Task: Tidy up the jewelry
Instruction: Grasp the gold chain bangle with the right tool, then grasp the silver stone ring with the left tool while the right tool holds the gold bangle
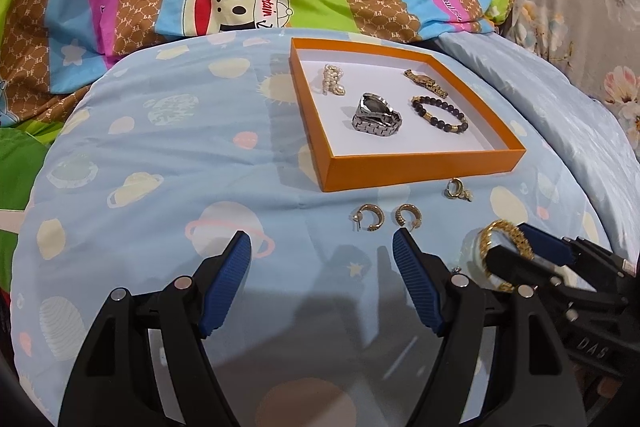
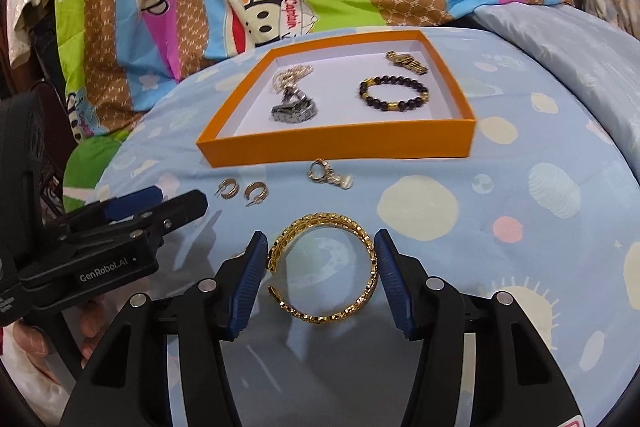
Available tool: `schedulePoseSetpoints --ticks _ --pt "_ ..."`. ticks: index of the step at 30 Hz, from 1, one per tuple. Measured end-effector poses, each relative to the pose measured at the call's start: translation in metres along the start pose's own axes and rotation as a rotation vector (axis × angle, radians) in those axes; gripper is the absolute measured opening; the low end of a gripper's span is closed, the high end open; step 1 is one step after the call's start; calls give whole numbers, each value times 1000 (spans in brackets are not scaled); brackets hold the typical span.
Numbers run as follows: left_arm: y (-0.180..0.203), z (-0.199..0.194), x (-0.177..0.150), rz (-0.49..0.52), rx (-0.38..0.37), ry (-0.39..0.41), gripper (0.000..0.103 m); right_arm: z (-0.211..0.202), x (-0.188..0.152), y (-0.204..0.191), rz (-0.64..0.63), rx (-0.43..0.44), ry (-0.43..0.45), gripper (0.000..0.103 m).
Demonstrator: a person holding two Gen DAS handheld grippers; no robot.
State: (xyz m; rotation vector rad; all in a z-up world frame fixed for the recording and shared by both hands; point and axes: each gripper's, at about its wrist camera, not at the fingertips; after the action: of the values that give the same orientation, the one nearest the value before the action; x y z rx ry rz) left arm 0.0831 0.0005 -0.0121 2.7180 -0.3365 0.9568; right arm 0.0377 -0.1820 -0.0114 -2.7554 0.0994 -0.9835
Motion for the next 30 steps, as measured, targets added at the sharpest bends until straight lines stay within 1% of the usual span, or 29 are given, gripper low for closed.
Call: schedulePoseSetpoints --ticks 3,7,9,12,15,18,19,20,22,23,24,26,27,28,30 --pt "4 3 1 15 5 -9 71 -4 0 11 36 2 14 54" --pt "7 4 2 22 -6 -14 71 -9 1 19 47 -5 29 54" --pt "9 -1 0 25 -27 -11 71 -11 0 24 57 -8 31 54" --pt "20 -6 -8 51 -81 -27 70 -13 -1 30 73 -8 38 54" --pt "37 -13 -21 101 -111 -39 69 -16 -1 37 90 -14 47 54" --pt "49 -20 -28 131 -130 -26 68 -17 -1 42 104 -19 53 54" --pt "54 -21 -29 144 -138 -25 65 -18 -1 43 109 -20 55 54" --pt "58 -20 -30 157 -139 -29 63 -18 -1 44 114 -21 55 54" --pt "62 -12 -31 180 -122 -57 53 -18 -1 45 119 -20 55 54" --pt "62 -9 -31 179 -114 -69 51 -18 -1 44 118 -20 55 54" --pt "61 -8 -29 171 -106 -63 48 -17 -1 43 114 -22 55 54" --pt "55 -7 -27 149 -88 -63 47 -17 -1 43 111 -23 55 54" --pt "53 -7 -26 140 -86 -62 44 -17 -1 43 112 -23 54 54" --pt "50 -8 -26 131 -76 -58 44 -17 -1 44 114 -22 53 54" --pt "39 -8 -23 88 -32 -49 43 -17 -2 45 117 -21 52 54"
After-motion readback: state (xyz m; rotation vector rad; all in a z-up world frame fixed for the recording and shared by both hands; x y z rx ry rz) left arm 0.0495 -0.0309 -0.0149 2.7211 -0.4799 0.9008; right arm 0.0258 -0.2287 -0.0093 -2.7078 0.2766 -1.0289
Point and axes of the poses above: each gripper's, at about its wrist camera, not at the fingertips, and z roughly the way its jaws point, y to its right, x to its top, and after that the axes turned 1 degree about -z, right-handed
